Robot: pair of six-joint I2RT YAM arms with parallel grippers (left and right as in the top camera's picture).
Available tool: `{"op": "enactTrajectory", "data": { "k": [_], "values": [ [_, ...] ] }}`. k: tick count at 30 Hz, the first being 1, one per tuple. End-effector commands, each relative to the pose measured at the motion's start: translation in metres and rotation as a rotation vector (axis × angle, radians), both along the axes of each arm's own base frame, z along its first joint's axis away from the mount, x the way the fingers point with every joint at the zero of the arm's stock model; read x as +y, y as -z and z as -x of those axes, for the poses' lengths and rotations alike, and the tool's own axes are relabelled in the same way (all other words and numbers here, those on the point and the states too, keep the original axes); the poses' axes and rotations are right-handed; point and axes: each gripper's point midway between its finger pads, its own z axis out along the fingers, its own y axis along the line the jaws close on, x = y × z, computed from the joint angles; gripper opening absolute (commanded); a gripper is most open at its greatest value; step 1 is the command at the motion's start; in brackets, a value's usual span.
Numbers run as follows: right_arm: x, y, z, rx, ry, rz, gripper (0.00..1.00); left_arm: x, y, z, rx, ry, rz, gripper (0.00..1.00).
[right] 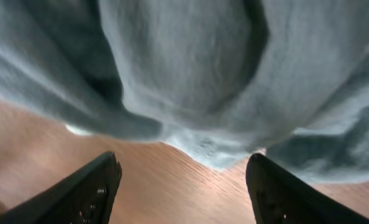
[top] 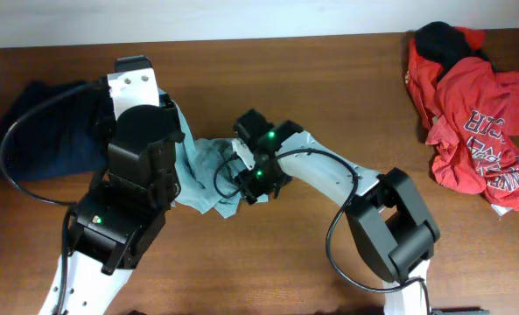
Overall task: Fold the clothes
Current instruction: 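Grasp the shirt's other end with the right gripper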
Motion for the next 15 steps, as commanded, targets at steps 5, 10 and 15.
{"op": "enactTrajectory", "data": {
  "k": [5, 10, 15],
  "values": [
    [-0.010, 0.011, -0.006, -0.067, 0.206, 0.139, 0.68, 0.002, -0.004, 0.001, -0.008, -0.003, 0.019, 0.01],
    [-0.020, 0.026, -0.004, -0.077, 0.276, 0.170, 0.68, 0.002, -0.004, 0.001, -0.005, -0.002, 0.018, 0.01],
    [-0.021, 0.034, -0.004, -0.078, 0.316, 0.159, 0.64, 0.001, -0.003, 0.001, 0.000, 0.005, 0.018, 0.01]
  ]
}}
